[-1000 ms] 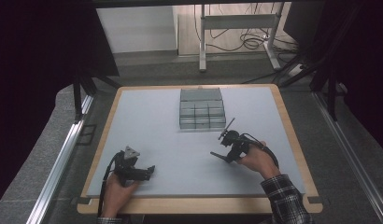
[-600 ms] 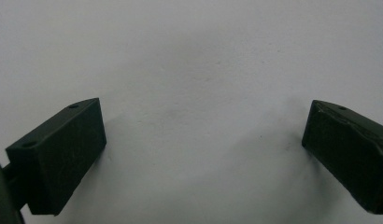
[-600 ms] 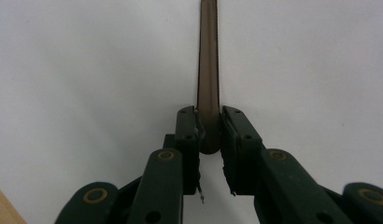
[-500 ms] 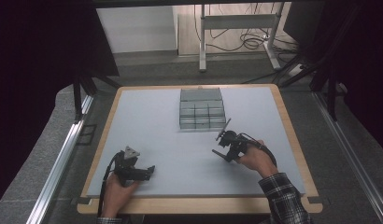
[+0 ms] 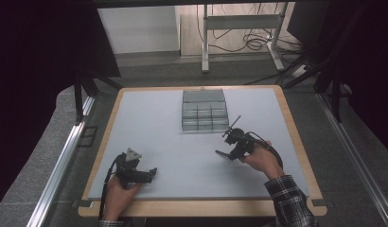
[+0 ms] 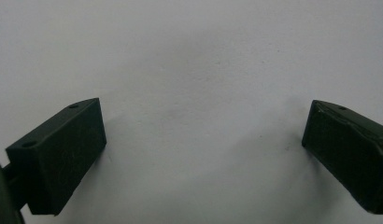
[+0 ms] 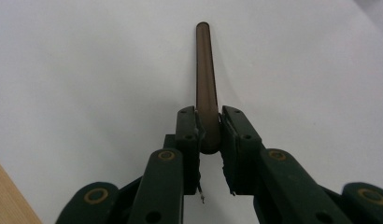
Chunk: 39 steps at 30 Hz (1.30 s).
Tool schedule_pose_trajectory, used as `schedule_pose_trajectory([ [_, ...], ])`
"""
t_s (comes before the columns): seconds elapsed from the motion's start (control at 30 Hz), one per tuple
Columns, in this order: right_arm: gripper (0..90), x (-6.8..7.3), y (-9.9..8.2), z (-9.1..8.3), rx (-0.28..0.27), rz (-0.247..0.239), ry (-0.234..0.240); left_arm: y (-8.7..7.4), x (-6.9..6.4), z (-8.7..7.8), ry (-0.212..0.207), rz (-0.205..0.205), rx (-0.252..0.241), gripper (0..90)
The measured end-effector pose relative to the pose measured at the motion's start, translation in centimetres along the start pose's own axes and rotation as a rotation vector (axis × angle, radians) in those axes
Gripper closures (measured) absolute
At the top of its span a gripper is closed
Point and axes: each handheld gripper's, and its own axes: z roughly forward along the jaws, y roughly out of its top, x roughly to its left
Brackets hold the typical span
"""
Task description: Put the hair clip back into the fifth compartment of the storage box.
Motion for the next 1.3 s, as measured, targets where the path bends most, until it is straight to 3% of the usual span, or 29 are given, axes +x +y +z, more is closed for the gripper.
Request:
schedule_pose_trajectory([
  [0.63, 76.3, -0.4, 0.2, -2.5, -0.120, 0.041, -0.005, 0.0, 0.0, 0.0, 0.000, 0.000, 0.000, 0.0],
  [1.3, 76.4, -0.5, 1.2, -3.1, -0.264, 0.083, -0.044, 0.0, 0.0, 0.0, 0.000, 0.000, 0.000, 0.1],
])
